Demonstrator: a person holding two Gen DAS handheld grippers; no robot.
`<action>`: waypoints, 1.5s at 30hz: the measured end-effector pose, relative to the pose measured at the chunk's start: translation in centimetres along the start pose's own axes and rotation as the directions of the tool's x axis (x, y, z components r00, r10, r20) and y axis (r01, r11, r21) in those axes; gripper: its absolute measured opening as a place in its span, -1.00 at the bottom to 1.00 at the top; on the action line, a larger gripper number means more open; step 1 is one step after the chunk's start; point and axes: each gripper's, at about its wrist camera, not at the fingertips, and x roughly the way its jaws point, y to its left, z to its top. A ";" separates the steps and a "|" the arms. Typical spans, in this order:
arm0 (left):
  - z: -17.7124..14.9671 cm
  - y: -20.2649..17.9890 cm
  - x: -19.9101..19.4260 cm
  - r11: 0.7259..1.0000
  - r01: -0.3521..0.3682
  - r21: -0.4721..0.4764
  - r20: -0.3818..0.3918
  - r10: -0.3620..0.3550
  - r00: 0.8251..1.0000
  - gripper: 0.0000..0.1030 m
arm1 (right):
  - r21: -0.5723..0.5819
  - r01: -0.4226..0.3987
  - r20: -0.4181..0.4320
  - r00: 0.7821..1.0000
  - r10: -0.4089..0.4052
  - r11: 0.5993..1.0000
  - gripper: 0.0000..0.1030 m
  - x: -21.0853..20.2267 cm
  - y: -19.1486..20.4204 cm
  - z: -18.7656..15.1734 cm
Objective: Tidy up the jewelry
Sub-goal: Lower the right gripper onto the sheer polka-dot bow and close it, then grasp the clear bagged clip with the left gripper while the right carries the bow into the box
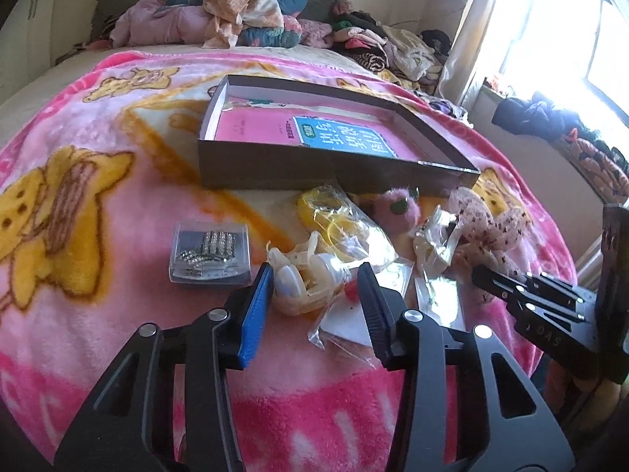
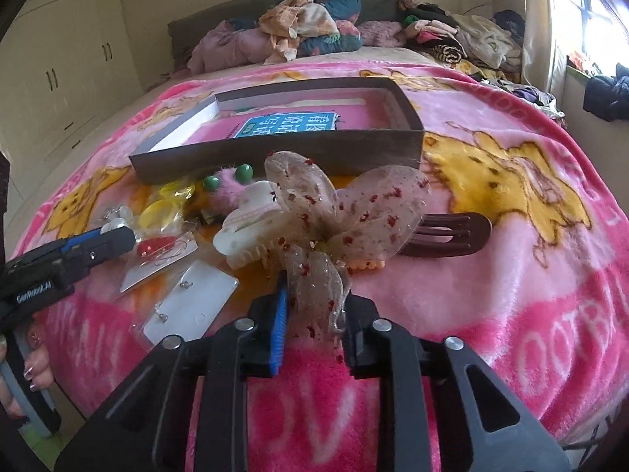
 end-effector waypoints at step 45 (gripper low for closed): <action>10.5 0.3 3.0 0.996 -0.003 0.087 0.106 -0.006 0.994 -0.48 | 0.036 -0.040 0.141 0.989 0.034 0.999 -0.69 -1.9 -2.8 8.4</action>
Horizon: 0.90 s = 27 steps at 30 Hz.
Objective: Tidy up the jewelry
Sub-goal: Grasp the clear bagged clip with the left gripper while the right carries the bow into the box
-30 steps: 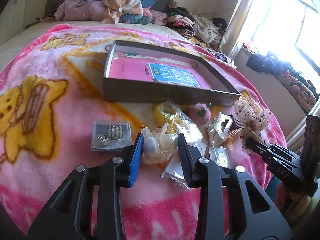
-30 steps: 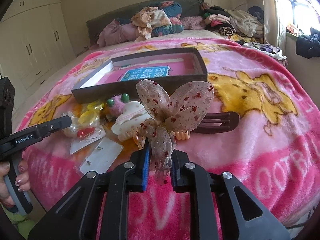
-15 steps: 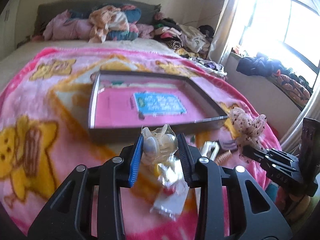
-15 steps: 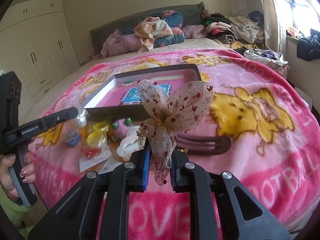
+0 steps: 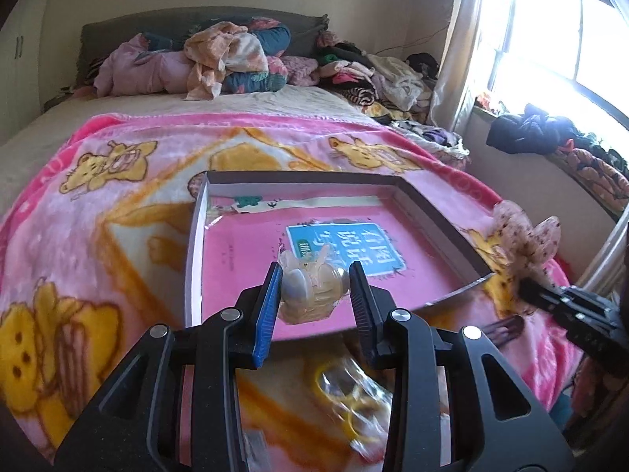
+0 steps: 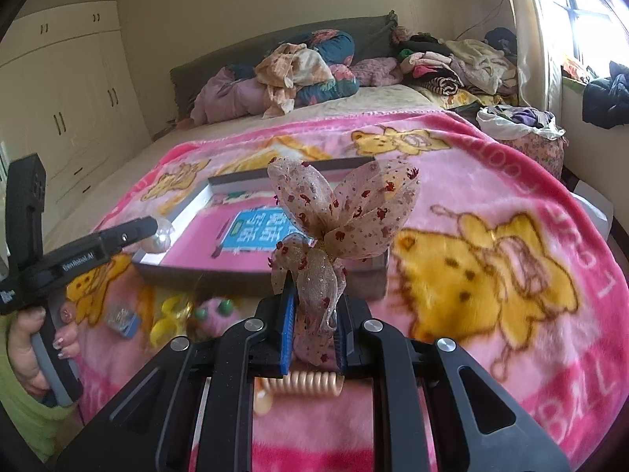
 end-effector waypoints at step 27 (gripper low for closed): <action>0.4 0.7 6.7 0.997 -0.066 0.037 -0.105 0.070 0.992 -0.48 | -0.009 0.055 -0.143 0.988 -0.055 0.998 -0.61 9.8 -0.4 3.6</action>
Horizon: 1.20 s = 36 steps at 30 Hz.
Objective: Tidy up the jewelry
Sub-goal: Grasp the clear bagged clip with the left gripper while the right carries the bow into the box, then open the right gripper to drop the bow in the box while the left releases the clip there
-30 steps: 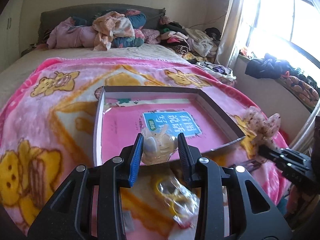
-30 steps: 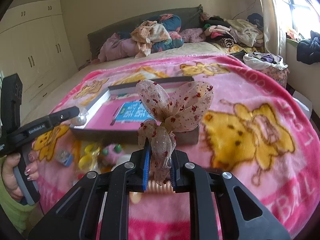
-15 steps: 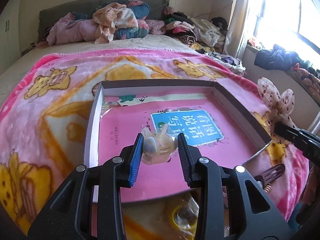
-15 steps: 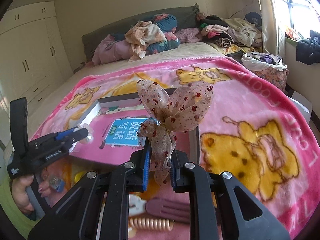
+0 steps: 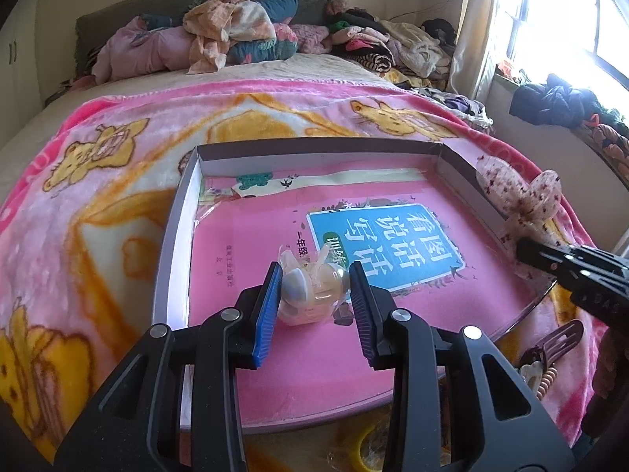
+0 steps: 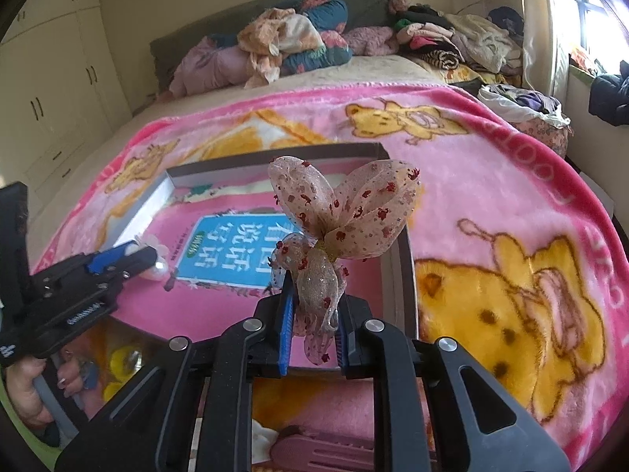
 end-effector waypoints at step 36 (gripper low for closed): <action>-1.0 -0.8 -6.4 1.000 -0.013 -0.005 0.113 0.014 0.994 0.76 | -0.001 0.024 0.194 0.981 -0.023 1.000 0.79 -9.3 1.3 -4.6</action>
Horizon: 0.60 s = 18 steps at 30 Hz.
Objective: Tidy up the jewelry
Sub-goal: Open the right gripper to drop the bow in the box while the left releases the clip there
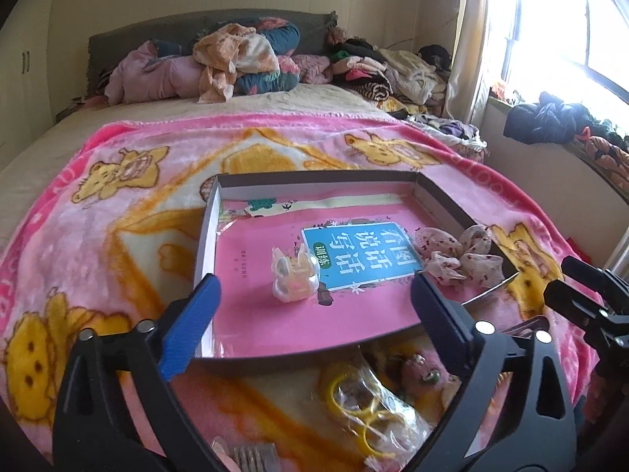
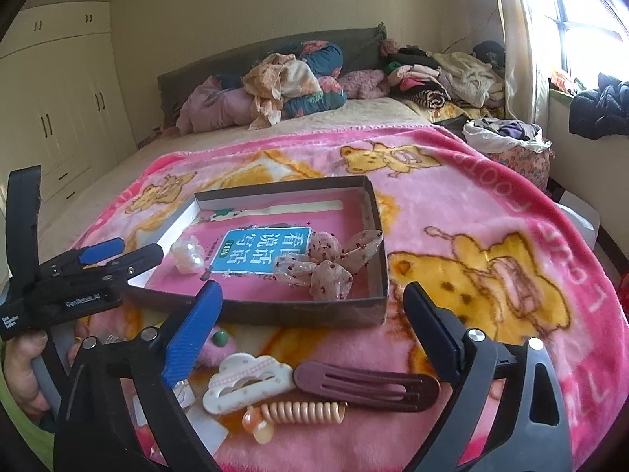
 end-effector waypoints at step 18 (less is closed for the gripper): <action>-2.6 -0.3 -5.1 1.000 0.003 0.005 0.046 -0.003 0.999 0.77 | -0.032 -0.001 0.034 0.999 0.002 0.999 0.84 -4.0 1.4 -2.2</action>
